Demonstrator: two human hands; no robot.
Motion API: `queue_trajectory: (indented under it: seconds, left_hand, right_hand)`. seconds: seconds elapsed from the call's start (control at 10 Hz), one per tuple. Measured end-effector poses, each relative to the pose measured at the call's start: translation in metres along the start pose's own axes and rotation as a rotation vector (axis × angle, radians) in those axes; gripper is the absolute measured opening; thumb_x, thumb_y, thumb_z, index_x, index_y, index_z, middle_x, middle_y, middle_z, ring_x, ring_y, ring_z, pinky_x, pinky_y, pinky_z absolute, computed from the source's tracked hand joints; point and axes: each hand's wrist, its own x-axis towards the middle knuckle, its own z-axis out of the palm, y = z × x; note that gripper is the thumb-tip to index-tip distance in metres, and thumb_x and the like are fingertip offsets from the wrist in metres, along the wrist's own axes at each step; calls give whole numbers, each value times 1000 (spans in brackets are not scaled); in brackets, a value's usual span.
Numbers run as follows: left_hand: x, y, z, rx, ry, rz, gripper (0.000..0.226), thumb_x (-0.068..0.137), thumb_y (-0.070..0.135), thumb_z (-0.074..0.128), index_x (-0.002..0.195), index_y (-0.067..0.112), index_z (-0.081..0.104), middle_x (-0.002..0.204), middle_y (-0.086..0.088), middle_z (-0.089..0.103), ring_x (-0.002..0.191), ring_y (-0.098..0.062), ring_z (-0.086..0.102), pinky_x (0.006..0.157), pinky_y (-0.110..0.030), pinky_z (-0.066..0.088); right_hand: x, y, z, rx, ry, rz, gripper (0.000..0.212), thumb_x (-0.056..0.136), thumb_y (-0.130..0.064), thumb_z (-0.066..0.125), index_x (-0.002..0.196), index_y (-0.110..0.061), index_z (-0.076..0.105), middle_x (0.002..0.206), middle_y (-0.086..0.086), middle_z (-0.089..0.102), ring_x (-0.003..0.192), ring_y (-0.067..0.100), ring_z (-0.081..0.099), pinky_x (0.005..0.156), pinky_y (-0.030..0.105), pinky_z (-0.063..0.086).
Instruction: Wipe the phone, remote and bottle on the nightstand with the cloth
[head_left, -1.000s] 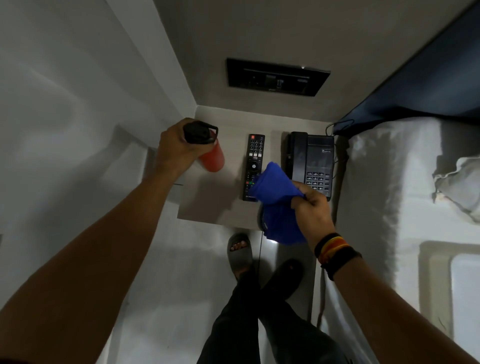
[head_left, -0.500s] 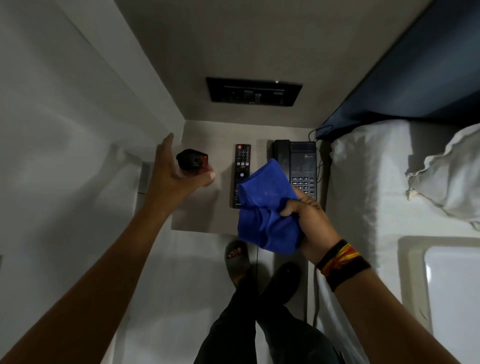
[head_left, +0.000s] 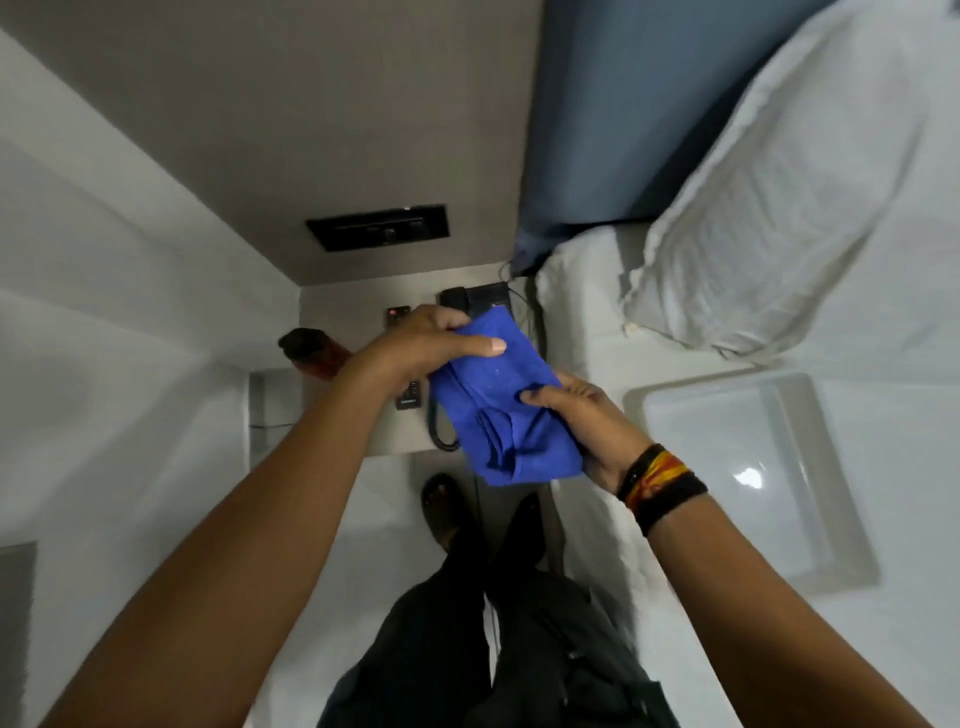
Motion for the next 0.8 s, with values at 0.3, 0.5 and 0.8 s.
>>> queue_trajectory:
  seconds: [0.3, 0.5, 0.8]
  left_hand:
    - [22, 31, 204, 54, -79, 141, 20, 94, 10, 80, 108, -2, 74, 109, -25, 78, 92, -23, 69, 90, -46, 60]
    - [29, 32, 288, 251, -94, 159, 38, 99, 6, 67, 136, 17, 67, 135, -9, 67, 119, -24, 66, 103, -34, 56]
    - [7, 70, 195, 632, 329, 714, 63, 111, 37, 50, 165, 9, 34, 176, -16, 22, 164, -31, 19, 134, -47, 19]
  right_hand:
    - [-124, 64, -175, -160, 649, -14, 29, 72, -18, 87, 95, -8, 72, 89, 17, 76, 84, 30, 75, 76, 43, 62]
    - [-149, 110, -225, -135, 929, -1, 37, 64, -29, 91, 92, -13, 72, 83, 10, 76, 77, 26, 75, 65, 30, 61]
    - [-144, 113, -163, -575, 866, -9, 48, 95, -29, 62, 140, -15, 52, 145, 12, 50, 130, 32, 50, 108, 46, 42]
